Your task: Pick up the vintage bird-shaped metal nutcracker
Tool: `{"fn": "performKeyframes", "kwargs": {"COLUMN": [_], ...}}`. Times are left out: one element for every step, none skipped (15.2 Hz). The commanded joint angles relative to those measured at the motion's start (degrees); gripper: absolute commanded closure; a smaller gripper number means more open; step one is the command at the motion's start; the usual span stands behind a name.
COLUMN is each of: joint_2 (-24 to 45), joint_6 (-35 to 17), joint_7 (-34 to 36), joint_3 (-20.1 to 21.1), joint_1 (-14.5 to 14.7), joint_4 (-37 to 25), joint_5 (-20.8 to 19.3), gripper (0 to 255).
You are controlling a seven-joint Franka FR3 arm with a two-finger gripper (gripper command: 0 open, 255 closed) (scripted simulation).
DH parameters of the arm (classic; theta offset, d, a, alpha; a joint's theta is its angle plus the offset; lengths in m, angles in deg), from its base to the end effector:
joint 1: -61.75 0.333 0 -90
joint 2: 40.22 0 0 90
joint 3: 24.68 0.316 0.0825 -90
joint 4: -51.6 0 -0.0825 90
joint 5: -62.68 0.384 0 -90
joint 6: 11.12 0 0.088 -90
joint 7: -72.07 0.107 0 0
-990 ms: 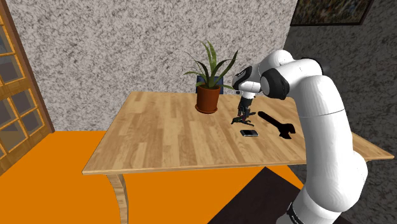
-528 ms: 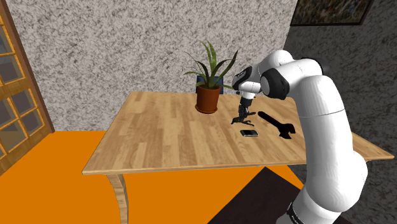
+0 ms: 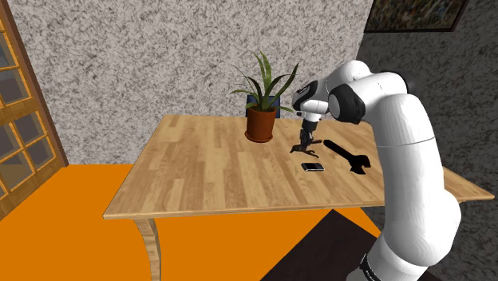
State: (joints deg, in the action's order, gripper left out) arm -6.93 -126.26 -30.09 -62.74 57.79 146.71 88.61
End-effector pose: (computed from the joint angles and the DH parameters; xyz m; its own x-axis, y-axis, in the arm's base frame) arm 0.5424 -0.3830 0.3187 0.6229 0.7799 0.0611 0.7819 -0.6183 -0.0797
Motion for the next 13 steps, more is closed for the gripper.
{"fn": "performKeyframes", "kwargs": {"joint_2": [-0.8,-1.1,-1.5,-1.8,-2.1,-2.5,-2.8,-3.1,-3.4,-3.7,-3.9,-4.0,-4.0], "joint_6": [1.2,1.7,2.3,2.9,3.4,4.0,4.6,5.2,5.8,6.4,7.0,7.1,7.1], "joint_7": [0.5,0.7,0.9,1.0,1.2,1.4,1.6,1.7,1.9,2.1,2.2,2.3,2.3], "joint_3": [-0.4,-0.5,-0.7,-0.9,-1.0,-1.2,-1.3,-1.5,-1.6,-1.7,-1.9,-1.9,-1.9], "joint_1": [0.3,0.3,0.4,0.5,0.6,0.6,0.7,0.7,0.8,0.8,0.9,0.9,0.9], "joint_4": [-0.6,-0.8,-1.1,-1.4,-1.7,-2.1,-2.4,-2.7,-3.1,-3.5,-3.9,-4.0,-4.0], "joint_5": [-0.6,-0.8,-1.1,-1.4,-1.6,-1.9,-2.1,-2.3,-2.6,-2.8,-3.0,-3.0,-3.0], "gripper": [255,255,255,255,255,255,255,255,255,255,255,255,255]}}
